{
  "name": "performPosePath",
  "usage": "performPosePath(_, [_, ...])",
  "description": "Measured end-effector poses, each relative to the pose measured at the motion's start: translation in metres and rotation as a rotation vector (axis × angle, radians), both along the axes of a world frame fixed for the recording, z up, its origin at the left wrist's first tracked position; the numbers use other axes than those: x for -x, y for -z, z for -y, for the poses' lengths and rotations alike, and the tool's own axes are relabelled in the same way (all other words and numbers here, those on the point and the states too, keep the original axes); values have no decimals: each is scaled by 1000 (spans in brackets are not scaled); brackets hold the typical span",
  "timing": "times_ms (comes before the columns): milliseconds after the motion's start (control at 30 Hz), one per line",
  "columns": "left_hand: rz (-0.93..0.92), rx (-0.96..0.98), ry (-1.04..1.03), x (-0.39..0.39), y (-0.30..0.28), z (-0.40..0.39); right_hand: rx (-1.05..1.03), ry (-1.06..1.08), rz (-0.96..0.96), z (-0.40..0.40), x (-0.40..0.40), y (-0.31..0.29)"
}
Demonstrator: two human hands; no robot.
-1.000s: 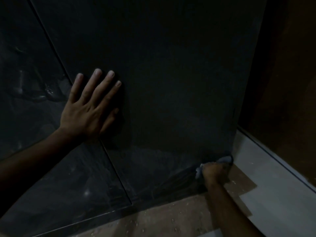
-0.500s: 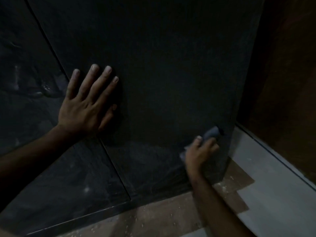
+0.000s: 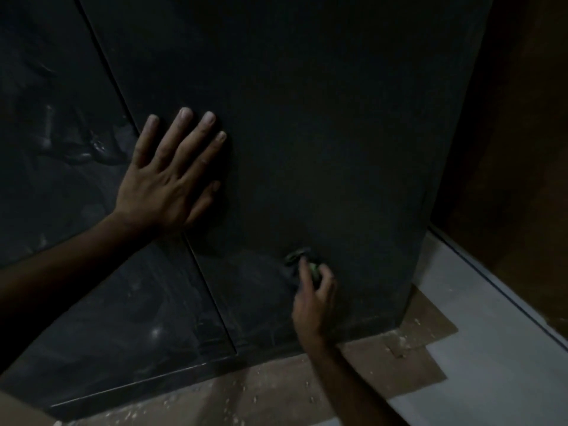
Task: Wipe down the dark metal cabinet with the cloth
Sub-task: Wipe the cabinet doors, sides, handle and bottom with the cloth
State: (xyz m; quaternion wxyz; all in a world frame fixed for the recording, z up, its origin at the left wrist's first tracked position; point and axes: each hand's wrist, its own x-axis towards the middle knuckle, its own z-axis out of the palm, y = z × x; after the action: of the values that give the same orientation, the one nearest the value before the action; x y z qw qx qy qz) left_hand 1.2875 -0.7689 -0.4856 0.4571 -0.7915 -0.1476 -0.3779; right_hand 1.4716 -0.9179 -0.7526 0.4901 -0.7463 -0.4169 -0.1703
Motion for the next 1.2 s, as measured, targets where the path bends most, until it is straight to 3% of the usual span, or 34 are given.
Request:
performPosePath(33, [-2, 2, 0, 1, 0, 0, 92, -68, 24, 9, -2, 14])
performPosePath(100, [-14, -6, -2, 1, 0, 0, 152, -108, -141, 28, -26, 25])
performPosePath(200, [-6, -8, -6, -1, 1, -2, -128, 64, -460, 23, -60, 3])
performPosePath(267, [-5, -10, -5, -2, 2, -4, -179, 64, -324, 5, -47, -25])
performPosePath(367, [0, -10, -13, -1, 1, -5, 91, -157, 199, -3, 6, -13])
performPosePath(433, [-10, -6, -11, 1, 1, -5, 235, -257, 348, 10, 11, 18])
performPosePath(600, [-15, -13, -15, 0, 1, -4, 242, -211, 245, 20, -17, 9])
performPosePath(700, [-2, -12, -12, 0, 2, -3, 43, -214, 173, 12, -7, -31])
performPosePath(833, [-9, 5, -18, -1, 2, 0, -169, -60, 96, -8, -10, -90])
performPosePath(900, [-7, 2, -14, -1, 1, 2, -109, -23, 180, -15, 6, -97])
performPosePath(1000, [-7, 12, 1, -1, 0, 6, 176, -142, 443, -7, 41, -54])
performPosePath(1067, [-8, 26, 22, 0, -2, 9, 272, -192, 479, 1, 47, -38])
performPosePath(1133, [1, 43, 49, 0, -3, 10, 188, -193, 420, 0, 40, -53])
performPosePath(1200, [15, 60, 84, 1, -4, 11, -32, -171, 327, -7, 27, -85])
